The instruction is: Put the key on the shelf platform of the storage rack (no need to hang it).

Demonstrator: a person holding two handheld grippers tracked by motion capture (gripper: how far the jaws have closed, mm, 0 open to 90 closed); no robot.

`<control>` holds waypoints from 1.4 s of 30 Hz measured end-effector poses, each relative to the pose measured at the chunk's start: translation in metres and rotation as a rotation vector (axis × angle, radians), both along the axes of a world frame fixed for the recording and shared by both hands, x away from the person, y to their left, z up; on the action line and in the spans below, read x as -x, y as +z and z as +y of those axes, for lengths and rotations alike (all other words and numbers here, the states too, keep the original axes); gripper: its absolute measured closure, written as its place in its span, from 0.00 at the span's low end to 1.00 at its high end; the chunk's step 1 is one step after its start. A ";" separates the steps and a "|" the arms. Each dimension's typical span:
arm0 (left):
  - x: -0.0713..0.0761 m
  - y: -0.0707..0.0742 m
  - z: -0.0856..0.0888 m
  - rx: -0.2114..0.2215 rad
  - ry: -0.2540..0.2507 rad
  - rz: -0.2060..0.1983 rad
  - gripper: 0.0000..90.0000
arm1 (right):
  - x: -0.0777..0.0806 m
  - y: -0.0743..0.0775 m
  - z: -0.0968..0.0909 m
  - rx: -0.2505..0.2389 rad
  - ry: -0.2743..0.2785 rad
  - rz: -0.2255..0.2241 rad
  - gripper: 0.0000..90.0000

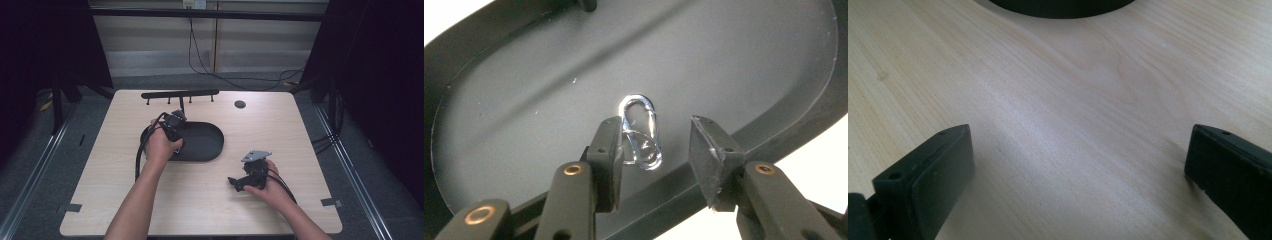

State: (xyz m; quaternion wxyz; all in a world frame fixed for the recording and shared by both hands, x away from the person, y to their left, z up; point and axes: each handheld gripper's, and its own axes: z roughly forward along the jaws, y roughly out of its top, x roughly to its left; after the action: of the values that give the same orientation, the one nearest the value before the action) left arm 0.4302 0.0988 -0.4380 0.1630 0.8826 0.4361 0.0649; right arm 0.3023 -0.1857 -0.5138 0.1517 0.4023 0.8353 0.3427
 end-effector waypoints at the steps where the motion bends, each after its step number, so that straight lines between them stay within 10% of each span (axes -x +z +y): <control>1: 0.000 0.000 0.000 0.000 0.000 0.000 0.62 | 0.000 0.000 0.000 0.000 0.000 0.000 0.00; 42: 0.028 0.014 0.004 0.072 -0.069 0.026 0.31 | 0.000 0.000 0.000 0.000 -0.002 0.001 0.00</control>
State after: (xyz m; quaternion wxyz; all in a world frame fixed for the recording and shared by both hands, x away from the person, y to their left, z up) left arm 0.4022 0.1032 -0.4242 0.1910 0.8916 0.4094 0.0318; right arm 0.3022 -0.1856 -0.5137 0.1515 0.4033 0.8350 0.3423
